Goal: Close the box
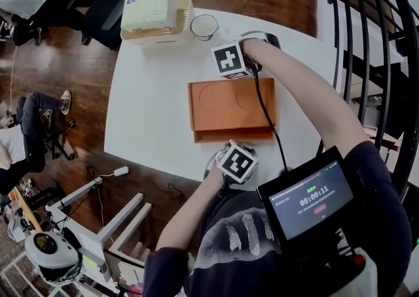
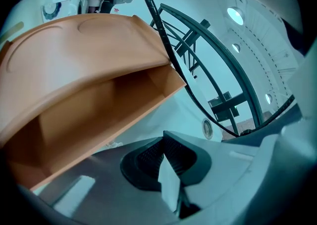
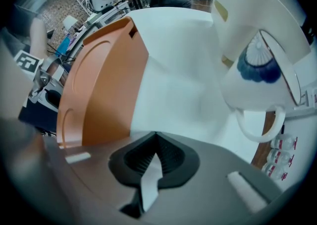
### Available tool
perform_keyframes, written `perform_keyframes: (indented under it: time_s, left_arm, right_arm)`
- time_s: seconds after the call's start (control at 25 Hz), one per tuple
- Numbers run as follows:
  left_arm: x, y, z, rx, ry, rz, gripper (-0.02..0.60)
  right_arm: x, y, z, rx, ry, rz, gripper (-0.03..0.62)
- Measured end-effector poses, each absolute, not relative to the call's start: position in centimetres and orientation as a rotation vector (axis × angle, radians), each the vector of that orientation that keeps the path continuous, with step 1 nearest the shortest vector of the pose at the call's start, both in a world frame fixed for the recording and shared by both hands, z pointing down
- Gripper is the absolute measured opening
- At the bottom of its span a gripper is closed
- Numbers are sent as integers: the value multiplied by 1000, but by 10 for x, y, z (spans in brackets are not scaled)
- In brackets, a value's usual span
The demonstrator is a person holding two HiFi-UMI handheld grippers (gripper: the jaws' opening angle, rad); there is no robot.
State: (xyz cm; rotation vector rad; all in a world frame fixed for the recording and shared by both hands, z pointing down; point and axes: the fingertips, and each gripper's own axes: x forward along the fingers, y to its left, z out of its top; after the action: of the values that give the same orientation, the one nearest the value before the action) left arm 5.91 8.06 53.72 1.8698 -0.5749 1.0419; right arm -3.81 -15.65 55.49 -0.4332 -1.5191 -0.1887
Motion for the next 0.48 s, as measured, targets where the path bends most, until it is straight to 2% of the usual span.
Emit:
perform_keyframes:
  time_s: [0.48]
  left_arm:
    - [55, 68, 539, 1872, -592, 1043, 15]
  right_arm:
    - [-38, -157, 556, -423, -1528, -185, 6]
